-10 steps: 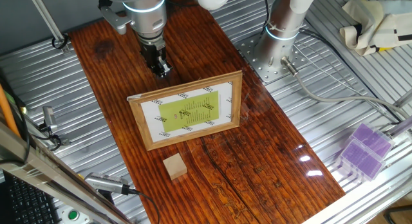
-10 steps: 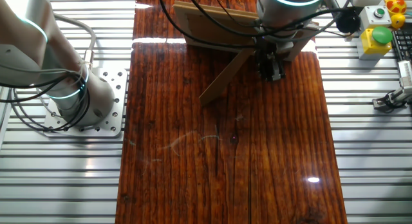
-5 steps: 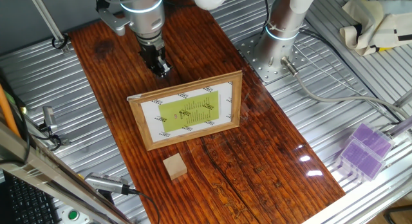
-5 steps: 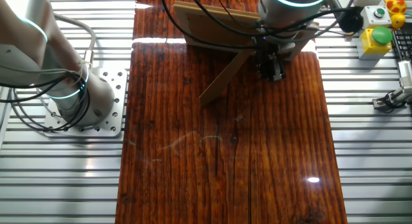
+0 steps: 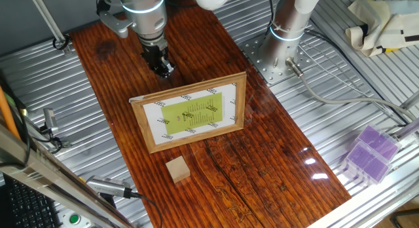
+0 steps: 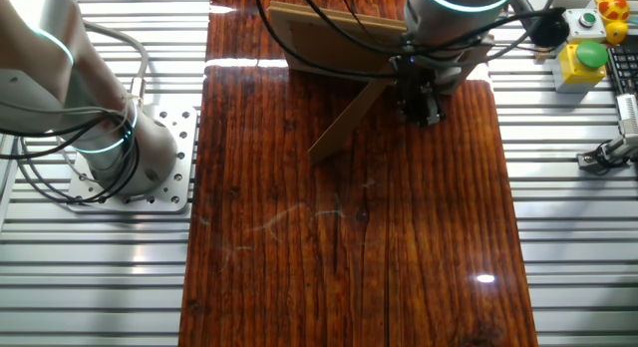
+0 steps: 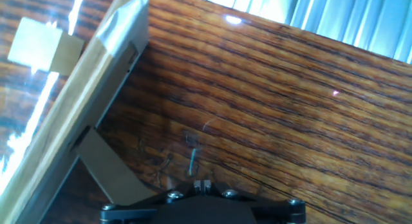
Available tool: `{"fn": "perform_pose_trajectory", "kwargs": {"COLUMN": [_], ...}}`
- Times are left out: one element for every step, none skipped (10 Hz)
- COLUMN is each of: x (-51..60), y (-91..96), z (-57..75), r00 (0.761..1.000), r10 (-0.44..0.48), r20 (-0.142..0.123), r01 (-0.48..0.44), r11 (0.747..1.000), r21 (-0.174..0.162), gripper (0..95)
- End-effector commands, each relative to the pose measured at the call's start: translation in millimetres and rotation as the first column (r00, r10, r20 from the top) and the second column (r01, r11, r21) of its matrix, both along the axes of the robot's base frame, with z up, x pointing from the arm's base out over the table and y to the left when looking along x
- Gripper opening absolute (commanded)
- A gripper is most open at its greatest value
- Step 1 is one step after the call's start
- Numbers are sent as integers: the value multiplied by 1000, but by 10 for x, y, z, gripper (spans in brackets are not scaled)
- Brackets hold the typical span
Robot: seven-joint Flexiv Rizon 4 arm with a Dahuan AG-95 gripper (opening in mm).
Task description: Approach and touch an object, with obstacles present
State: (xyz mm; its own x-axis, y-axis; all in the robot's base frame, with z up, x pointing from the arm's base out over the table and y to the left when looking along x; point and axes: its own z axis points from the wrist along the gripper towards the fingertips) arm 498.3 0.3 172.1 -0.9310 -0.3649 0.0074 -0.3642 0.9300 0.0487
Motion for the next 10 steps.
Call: {"fn": "perform_pose_trajectory", "kwargs": {"x": [12, 23, 47, 75, 95, 87, 73, 70, 81, 96], "y": [4, 38, 82, 132, 169, 240, 294, 346, 395, 431], "z": [8, 140, 282, 408, 495, 634, 723, 798, 859, 884], "r00": [999, 998, 997, 997, 996, 995, 993, 993, 992, 990], "r10": [-36, -59, -66, -66, -78, -92, -109, -113, -124, -134], "r20": [-6, -17, -28, -34, -42, -40, -35, -31, -33, -31], "r01": [36, 59, 65, 65, 76, 90, 107, 112, 122, 133], "r11": [999, 998, 997, 997, 996, 995, 993, 993, 991, 990], "r21": [-3, -5, -29, -35, -38, -42, -45, -44, -47, -46], "gripper": [0, 0, 0, 0, 0, 0, 0, 0, 0, 0]}}
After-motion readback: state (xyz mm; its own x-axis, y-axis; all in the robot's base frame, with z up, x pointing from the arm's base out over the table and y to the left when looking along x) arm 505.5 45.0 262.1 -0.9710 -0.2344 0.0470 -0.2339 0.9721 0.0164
